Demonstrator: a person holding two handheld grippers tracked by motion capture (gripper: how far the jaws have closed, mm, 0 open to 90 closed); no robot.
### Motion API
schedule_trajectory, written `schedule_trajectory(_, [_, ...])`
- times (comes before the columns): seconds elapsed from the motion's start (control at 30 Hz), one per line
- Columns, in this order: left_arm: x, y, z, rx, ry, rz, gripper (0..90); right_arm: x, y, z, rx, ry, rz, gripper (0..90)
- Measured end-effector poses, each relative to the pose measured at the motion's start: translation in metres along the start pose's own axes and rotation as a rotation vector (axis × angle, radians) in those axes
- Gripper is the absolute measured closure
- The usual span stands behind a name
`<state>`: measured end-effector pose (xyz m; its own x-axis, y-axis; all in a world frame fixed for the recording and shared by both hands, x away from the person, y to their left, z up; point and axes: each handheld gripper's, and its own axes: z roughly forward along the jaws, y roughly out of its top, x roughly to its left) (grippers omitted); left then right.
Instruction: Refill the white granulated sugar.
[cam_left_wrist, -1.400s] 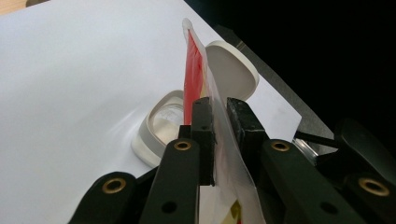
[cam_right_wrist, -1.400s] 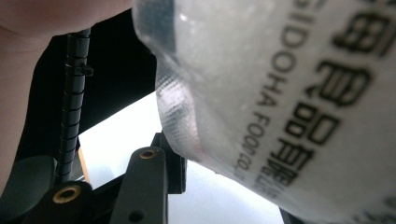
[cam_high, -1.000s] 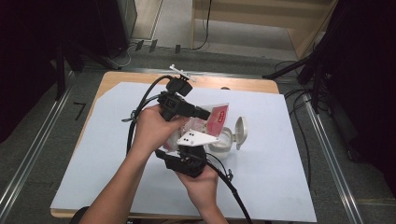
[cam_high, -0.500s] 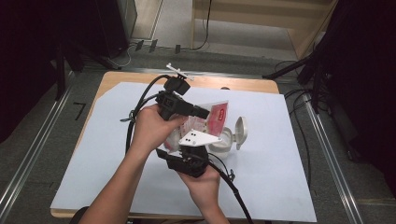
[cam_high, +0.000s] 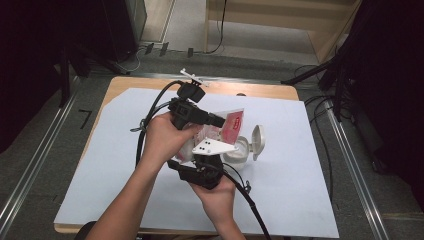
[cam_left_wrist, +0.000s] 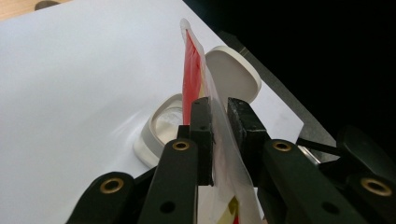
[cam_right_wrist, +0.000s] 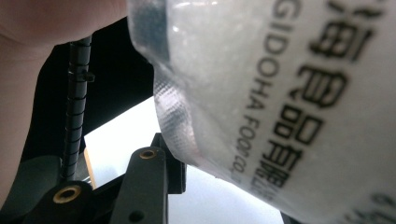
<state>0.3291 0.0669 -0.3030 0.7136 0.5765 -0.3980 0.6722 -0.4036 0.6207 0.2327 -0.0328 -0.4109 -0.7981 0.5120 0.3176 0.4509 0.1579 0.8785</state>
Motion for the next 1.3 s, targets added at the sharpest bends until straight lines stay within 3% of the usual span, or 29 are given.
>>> schedule_trajectory(1.3, [-0.0021,-0.0014,-0.0001,-0.004,0.003,0.014,81.6,0.0011,-0.0001,0.0028,0.011,0.003,0.001,63.8])
